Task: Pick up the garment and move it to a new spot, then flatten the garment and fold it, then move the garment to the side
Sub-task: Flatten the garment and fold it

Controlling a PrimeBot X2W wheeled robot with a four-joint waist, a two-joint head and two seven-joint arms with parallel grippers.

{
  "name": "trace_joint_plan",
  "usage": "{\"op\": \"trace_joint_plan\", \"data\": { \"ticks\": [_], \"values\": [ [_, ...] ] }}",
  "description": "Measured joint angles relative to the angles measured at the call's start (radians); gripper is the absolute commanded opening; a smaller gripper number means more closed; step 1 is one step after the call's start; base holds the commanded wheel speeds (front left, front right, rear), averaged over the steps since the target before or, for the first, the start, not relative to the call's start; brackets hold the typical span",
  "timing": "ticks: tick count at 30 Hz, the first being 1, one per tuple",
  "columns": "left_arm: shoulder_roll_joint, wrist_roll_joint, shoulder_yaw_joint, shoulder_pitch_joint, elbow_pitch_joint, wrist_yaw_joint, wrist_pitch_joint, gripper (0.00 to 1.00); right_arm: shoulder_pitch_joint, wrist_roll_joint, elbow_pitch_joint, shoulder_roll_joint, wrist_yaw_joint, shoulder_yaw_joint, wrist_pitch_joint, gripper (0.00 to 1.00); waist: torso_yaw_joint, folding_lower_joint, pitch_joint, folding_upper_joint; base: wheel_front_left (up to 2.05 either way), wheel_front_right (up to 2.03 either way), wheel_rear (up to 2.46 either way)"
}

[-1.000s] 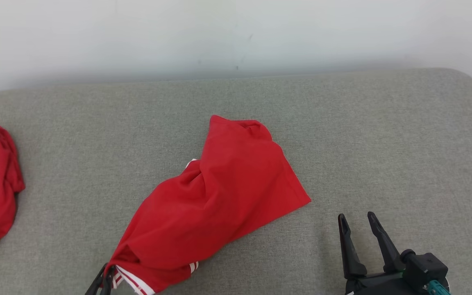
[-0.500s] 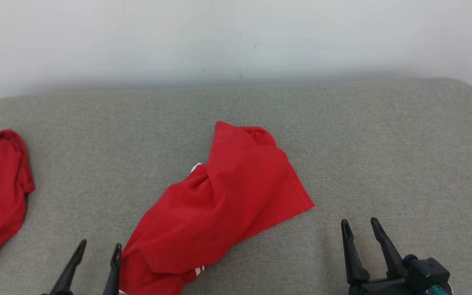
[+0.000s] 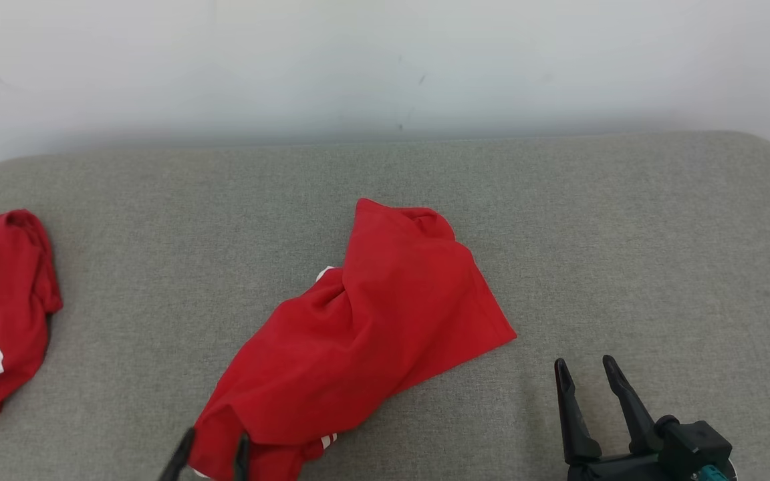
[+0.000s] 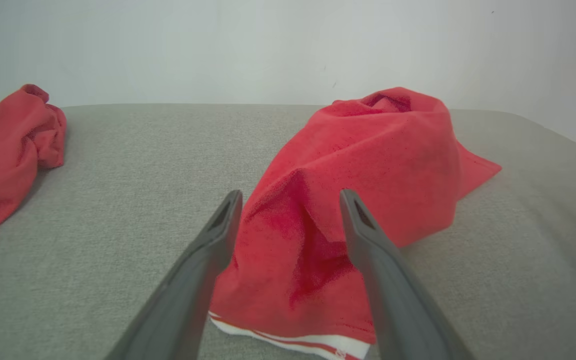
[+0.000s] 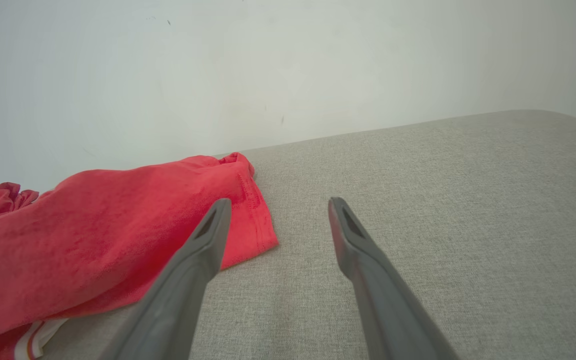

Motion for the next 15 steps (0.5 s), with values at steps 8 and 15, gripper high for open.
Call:
{"op": "trace_joint_plan", "data": {
  "ticks": [8, 15],
  "values": [
    [-0.021, -0.01, -0.088, 0.027, 0.086, -0.009, 0.005, 1.0, -0.001, 0.0, 0.0, 0.0, 0.0, -0.004, 0.0, 1.0, 0.003, 0.0, 0.012, 0.0, 0.0, 0.0, 0.0],
    [-0.016, -0.01, -0.145, -0.032, 0.22, -0.01, 0.005, 1.0, -0.004, 0.0, 0.005, 0.0, 0.0, 0.003, 0.0, 1.0, -0.004, 0.0001, 0.016, 0.0, 0.0, 0.0, 0.0]
  ]
}}
